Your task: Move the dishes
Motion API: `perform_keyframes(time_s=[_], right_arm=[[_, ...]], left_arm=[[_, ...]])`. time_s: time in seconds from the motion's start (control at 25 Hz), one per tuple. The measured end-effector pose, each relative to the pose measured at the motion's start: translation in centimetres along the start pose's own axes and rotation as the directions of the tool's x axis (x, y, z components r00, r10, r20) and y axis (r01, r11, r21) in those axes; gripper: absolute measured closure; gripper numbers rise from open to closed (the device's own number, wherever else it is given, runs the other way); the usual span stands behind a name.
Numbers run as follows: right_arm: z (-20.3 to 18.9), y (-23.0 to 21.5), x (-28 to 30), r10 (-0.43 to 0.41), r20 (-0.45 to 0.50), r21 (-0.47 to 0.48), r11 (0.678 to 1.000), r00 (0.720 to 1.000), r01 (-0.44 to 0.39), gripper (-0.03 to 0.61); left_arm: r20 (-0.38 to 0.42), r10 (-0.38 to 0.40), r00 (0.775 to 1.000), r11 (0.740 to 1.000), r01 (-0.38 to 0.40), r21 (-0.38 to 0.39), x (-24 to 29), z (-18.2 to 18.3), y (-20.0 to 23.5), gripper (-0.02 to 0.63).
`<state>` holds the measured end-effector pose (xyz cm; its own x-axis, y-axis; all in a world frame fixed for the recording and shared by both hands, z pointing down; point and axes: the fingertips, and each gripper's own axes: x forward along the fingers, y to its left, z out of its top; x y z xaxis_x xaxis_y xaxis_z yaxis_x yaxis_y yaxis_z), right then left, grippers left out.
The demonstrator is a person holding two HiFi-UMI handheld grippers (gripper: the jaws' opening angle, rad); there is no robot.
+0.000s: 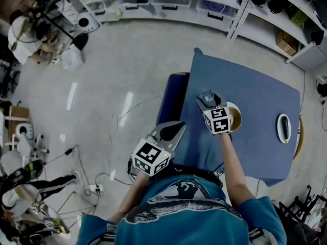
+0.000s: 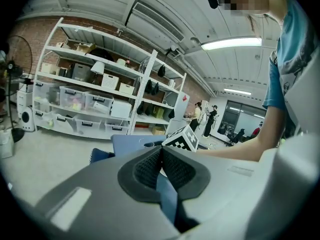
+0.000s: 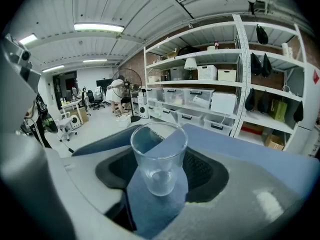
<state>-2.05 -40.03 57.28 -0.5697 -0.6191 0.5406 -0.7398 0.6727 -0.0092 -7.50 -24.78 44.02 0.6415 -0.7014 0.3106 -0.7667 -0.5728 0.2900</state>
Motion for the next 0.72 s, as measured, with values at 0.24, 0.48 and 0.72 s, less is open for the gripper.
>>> perform_keyframes(time_s=[0.24, 0.48, 0.72], right_arm=[[-0.1, 0.4, 0.1, -0.001, -0.024, -0.008, 1.000, 1.000, 0.000, 0.296], [-0.1, 0.3, -2.4, -0.014, -0.038, 0.057, 0.998, 0.999, 0.016, 0.278], [-2.7, -2.0, -7.4, -0.148, -0.034, 0.172, 0.973, 0.988, 0.152, 0.279]], left_arm=[[0.005, -0.014, 1.000, 1.000, 0.014, 0.008, -0.3, 0.0, -0.1, 0.600], [0.010, -0.038, 0.999, 0.999, 0.038, 0.022, -0.5, 0.5, 0.0, 0.600], [-0.002, -0.101, 0.995, 0.994, 0.101, 0.042, 0.1, 0.9, -0.2, 0.600]])
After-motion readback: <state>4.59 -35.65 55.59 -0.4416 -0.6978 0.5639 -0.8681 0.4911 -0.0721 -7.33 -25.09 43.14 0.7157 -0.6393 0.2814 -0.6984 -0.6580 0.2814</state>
